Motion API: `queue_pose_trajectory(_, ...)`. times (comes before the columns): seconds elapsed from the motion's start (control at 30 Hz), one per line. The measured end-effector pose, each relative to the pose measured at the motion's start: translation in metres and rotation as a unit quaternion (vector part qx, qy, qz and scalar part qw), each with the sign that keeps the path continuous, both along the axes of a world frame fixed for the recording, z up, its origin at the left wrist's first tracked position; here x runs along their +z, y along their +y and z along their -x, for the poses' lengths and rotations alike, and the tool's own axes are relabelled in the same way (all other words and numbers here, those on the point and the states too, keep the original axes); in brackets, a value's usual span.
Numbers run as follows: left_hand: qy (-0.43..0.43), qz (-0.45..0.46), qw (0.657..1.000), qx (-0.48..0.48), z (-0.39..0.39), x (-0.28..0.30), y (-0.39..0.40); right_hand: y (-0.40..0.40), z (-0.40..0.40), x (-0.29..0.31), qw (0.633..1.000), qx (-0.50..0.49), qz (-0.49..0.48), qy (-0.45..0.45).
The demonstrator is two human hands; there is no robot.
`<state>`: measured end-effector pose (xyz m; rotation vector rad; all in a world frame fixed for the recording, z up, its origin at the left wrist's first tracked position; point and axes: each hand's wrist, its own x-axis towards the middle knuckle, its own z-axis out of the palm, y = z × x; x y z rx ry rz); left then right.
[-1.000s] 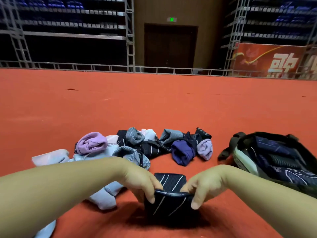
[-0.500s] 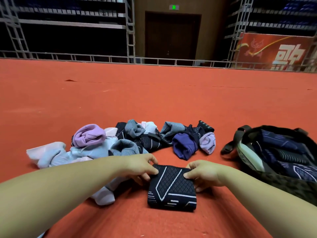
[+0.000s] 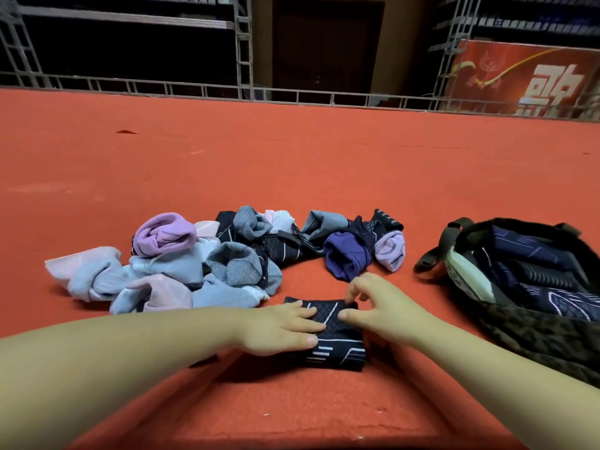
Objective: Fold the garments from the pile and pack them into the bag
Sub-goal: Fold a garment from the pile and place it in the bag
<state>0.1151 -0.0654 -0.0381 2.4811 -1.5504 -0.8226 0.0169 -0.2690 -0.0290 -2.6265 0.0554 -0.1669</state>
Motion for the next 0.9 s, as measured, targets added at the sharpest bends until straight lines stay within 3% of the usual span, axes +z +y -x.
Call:
queue_pose_trajectory(0.13, -0.042, -0.017, 0.998, -0.045, -0.002, -0.010, 0.004, 0.014, 0.026, -0.009, 0.981, 0.136, 0.137, 0.012)
queue_pose_trajectory(0.23, -0.064, -0.021, 0.996, -0.061, 0.001, -0.012, 0.005, 0.015, 0.033, -0.018, 0.970, 0.147, 0.193, 0.008)
queue_pose_trajectory(0.33, -0.075, -0.019, 0.995, -0.057, 0.006, -0.007, 0.006, 0.020, 0.035, -0.020, 0.958, 0.157, 0.233, -0.059)
queue_pose_trajectory(0.47, -0.168, 0.057, 0.982, -0.058, 0.017, 0.002, 0.017, 0.025, 0.035, -0.014, 0.974, 0.135, 0.178, -0.051)
queue_pose_trajectory(0.6, -0.191, 0.173, 0.965, -0.038, 0.026, 0.010, 0.019, 0.027, 0.044, -0.001, 0.985, 0.126, 0.115, -0.033)
queue_pose_trajectory(0.77, -0.013, 0.175, 0.983, 0.049, 0.023, 0.017, 0.021, 0.026, 0.047, -0.003, 0.997, 0.049, -0.057, 0.003)
queue_pose_trajectory(0.9, 0.137, 0.216, 0.956, 0.143, 0.019, 0.010, 0.016, 0.021, 0.041, -0.015, 0.982, -0.024, -0.187, -0.020)
